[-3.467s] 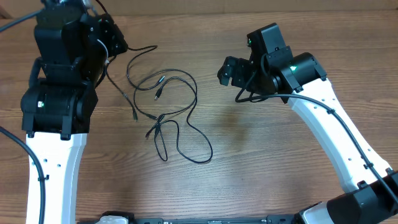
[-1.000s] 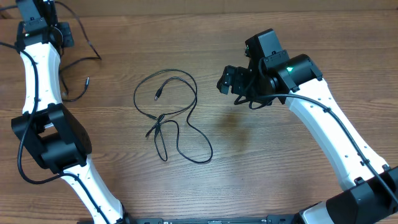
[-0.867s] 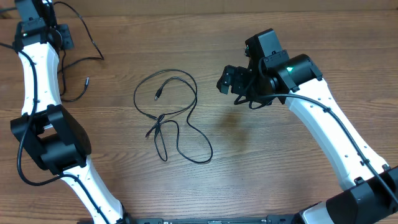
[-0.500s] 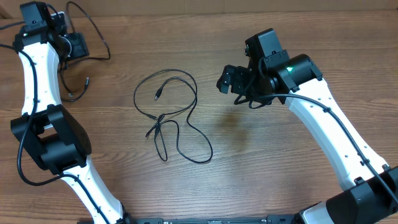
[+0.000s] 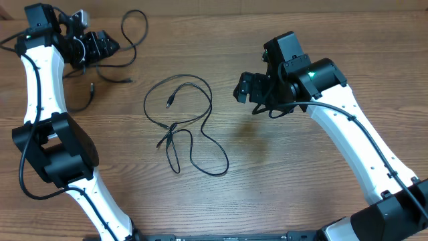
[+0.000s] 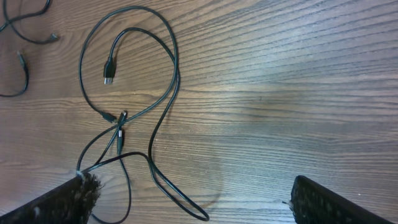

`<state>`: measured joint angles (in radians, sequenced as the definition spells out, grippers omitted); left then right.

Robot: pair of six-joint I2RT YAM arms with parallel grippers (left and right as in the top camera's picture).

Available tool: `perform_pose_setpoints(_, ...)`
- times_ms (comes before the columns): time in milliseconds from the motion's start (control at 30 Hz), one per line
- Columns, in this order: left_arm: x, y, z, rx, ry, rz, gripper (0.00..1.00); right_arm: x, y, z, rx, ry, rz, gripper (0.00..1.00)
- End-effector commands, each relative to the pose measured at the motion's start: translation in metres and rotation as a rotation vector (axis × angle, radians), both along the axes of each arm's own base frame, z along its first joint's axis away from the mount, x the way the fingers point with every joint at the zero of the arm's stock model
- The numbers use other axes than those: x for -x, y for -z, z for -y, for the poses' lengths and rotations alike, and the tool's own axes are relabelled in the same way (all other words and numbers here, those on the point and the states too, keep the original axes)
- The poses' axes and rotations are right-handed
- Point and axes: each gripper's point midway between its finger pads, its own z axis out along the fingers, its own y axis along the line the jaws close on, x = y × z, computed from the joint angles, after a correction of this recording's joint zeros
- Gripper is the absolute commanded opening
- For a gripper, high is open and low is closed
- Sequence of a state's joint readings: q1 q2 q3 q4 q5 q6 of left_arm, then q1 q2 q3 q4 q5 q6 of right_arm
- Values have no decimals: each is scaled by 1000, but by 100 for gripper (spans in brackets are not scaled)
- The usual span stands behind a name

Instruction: Untangle cables

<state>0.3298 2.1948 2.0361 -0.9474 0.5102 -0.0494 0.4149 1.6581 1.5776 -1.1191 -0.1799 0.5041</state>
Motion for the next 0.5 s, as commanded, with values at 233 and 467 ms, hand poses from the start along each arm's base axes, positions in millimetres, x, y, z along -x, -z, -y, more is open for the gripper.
perform_pose_setpoints(233,59,30,-116,-484,-441,-307,87,1,3,-3,2,-20,-3,97)
perform_pose_setpoints(467,73,69,-136,-475,-479,-341,100,2,4,-3,3,-20,-7,98)
